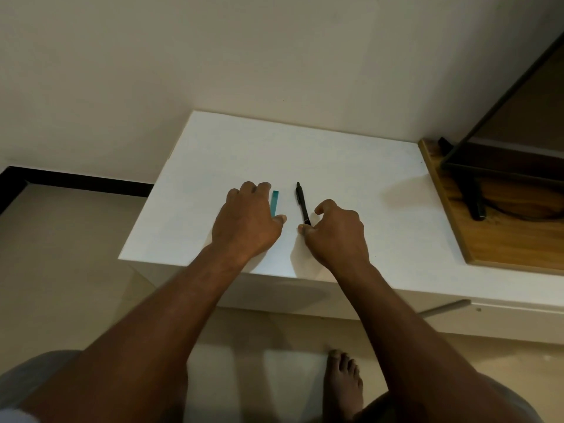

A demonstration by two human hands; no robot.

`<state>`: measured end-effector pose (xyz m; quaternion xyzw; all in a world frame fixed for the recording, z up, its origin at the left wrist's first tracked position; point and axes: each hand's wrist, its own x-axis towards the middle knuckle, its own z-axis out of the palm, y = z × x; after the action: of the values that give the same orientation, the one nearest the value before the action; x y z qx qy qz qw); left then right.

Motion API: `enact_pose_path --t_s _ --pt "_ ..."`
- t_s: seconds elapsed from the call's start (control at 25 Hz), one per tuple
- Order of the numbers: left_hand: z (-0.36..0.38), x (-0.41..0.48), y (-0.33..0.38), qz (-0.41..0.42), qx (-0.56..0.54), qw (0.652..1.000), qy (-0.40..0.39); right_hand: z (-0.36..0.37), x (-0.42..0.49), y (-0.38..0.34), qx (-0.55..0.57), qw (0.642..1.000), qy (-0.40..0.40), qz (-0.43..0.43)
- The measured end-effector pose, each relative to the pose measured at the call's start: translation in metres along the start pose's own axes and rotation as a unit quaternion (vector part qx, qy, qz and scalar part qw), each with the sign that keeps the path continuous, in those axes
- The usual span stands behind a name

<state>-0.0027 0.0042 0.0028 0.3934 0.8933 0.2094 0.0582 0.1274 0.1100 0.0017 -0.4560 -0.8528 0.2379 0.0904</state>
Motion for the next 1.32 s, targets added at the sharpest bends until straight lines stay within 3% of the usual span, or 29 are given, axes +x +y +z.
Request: enact_pose_path --t_s 0.2,0.28,0.4,0.64,0.8,0.96,1.32 --pt "-0.007 -0.002 0.010 -0.007 -0.055 0.998 0.029 -0.007 0.000 -0.003 0.051 0.998 0.006 0.022" --pt "-0.011 -0.001 0.015 -0.036 -0.120 0.992 0.018 -0.013 0.000 -0.006 0.176 0.983 -0.022 0.048" --pt "-0.020 0.001 0.019 -0.072 -0.194 0.978 0.009 -0.024 -0.006 -0.018 0.366 0.923 -0.092 0.071" --pt "-0.039 0.005 0.023 -0.051 -0.317 0.944 0.069 -0.031 -0.014 -0.033 0.348 0.924 -0.155 -0.018" --pt "-0.039 0.002 0.022 0.013 -0.251 0.966 0.057 -0.045 -0.007 -0.028 0.375 0.922 -0.095 0.003" --pt "-0.032 -0.002 0.023 0.041 -0.225 0.973 0.029 -0.061 0.002 -0.018 0.451 0.892 -0.018 0.031" --pt "-0.030 -0.002 0.024 0.052 -0.218 0.974 0.026 -0.058 0.002 -0.018 0.435 0.900 -0.011 0.015"
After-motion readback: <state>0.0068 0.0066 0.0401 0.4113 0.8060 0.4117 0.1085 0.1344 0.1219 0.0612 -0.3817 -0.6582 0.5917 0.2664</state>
